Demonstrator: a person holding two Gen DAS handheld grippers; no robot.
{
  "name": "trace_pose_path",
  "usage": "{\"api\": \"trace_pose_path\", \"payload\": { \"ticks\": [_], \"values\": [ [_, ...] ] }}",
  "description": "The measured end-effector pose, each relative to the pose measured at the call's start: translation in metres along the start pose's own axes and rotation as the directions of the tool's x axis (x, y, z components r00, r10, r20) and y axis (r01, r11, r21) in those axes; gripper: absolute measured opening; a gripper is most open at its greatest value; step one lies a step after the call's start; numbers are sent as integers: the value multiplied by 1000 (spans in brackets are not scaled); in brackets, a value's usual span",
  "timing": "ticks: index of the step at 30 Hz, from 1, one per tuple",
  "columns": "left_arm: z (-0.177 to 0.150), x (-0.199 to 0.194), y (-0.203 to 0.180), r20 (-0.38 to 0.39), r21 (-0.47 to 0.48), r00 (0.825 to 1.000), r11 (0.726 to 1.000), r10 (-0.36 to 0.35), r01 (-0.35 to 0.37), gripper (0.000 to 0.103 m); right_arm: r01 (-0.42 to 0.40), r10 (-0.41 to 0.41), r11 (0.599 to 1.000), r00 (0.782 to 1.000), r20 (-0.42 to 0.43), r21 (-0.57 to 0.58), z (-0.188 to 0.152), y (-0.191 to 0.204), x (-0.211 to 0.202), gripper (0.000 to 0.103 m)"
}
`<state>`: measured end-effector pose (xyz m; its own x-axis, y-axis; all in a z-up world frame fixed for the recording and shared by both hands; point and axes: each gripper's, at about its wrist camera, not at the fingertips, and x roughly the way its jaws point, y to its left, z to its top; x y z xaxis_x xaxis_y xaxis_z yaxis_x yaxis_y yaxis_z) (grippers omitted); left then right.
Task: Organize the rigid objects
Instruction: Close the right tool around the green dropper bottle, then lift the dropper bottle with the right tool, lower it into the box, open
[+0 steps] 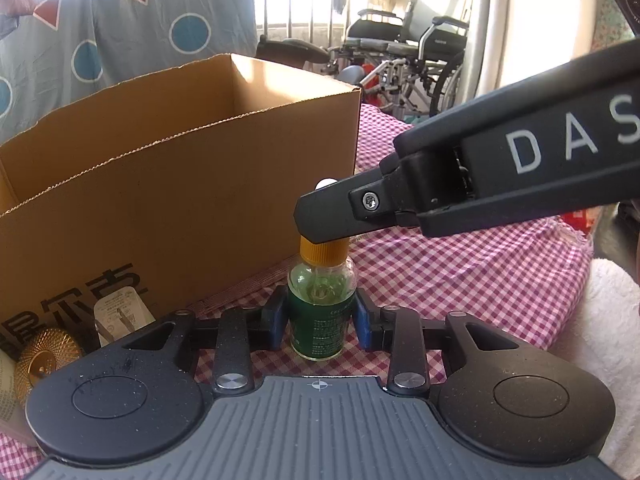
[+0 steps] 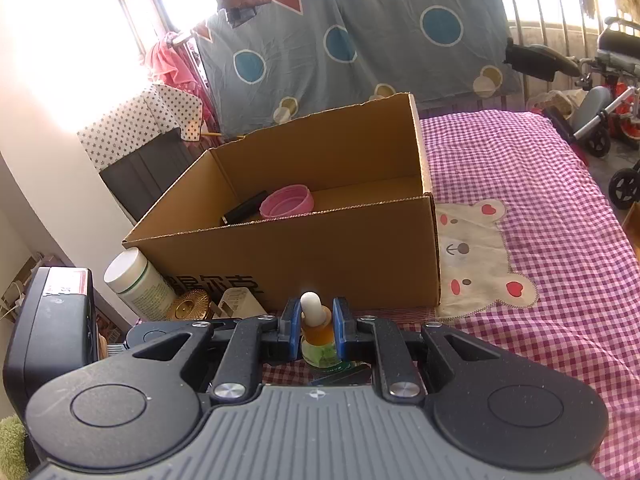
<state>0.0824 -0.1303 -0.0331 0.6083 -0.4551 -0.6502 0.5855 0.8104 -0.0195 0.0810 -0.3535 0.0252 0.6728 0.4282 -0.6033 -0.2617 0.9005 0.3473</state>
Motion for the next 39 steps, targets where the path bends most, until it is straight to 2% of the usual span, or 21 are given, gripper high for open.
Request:
{"api": "trace_pose_path", "payload": {
  "ticks": [6, 10, 19, 25, 33, 36, 39],
  "values": [
    [-2, 0, -1, 9, 14, 1000, 1000, 2, -2, 31, -13, 13, 1000, 1000, -5, 9, 1, -1, 7, 21],
    [-4, 0, -4, 15, 22, 1000, 1000, 7, -7, 31, -5, 5, 1000, 999, -41, 6, -1, -2, 17, 25],
    [-6, -3, -13, 36, 37, 999, 999, 11, -12, 31, -8, 8, 1000, 1000, -11, 9, -3, -4, 11, 24],
    [3, -26, -23, 81, 52, 996, 998, 30, -35, 31, -18, 19, 1000, 999, 34, -19, 5, 6, -8, 24],
    [42, -73, -16, 191, 38, 977, 994, 92, -101, 31, -79, 99, 985, 986, 131, -154, 54, 37, -37, 23],
    [63, -80, -3, 214, 20, 971, 993, 110, -117, 31, -108, 138, 972, 981, 139, -207, 80, 45, -37, 23],
    [86, -72, 14, 189, -10, 974, 992, 127, -128, 31, -144, 172, 961, 980, 102, -236, 111, 47, -21, 23]
  ]
}}
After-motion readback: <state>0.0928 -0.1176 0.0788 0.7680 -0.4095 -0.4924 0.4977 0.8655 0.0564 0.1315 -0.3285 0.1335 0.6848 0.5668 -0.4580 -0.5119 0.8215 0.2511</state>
